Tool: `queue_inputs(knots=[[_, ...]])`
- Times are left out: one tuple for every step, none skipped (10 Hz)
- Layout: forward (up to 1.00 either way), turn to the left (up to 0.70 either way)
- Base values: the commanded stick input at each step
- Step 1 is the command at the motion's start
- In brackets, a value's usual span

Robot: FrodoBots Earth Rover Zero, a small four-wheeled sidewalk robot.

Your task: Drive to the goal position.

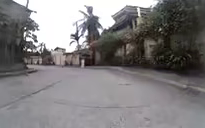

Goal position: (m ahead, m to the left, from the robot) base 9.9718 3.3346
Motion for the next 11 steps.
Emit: queue_inputs(knots=[[1.0, 0.0], [1.0, 0.0], [1.0, 0.0], [1.0, 0.0], [1.0, 0.0], [1.0, 0.0], [1.0, 0.0], [1.0, 0.0], [1.0, 0.0], [1.0, 0.0], [1.0, 0.0]])
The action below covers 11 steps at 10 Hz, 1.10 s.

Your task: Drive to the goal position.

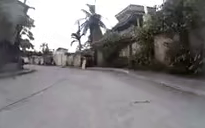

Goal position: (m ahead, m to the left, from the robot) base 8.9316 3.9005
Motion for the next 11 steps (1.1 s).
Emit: queue_inputs(knots=[[1.0, 0.0], [1.0, 0.0], [1.0, 0.0], [1.0, 0.0], [1.0, 0.0], [1.0, 0.0], [1.0, 0.0], [1.0, 0.0], [1.0, 0.0], [1.0, 0.0], [1.0, 0.0]])
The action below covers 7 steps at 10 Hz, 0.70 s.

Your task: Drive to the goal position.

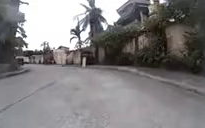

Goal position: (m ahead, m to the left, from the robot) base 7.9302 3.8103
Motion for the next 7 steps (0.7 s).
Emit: queue_inputs(knots=[[1.0, 0.0], [1.0, 0.0], [1.0, 0.0], [1.0, 0.0], [1.0, 0.0], [1.0, 0.0], [1.0, 0.0]])
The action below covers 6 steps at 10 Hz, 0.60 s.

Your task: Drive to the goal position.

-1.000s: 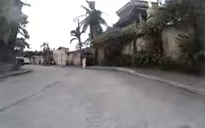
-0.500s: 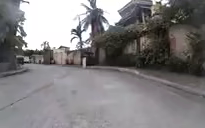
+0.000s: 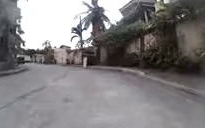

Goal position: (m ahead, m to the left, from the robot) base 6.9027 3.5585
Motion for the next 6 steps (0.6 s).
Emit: queue_inputs(knots=[[1.0, 0.0], [1.0, 0.0], [1.0, 0.0], [1.0, 0.0], [1.0, 0.0], [1.0, 0.0]])
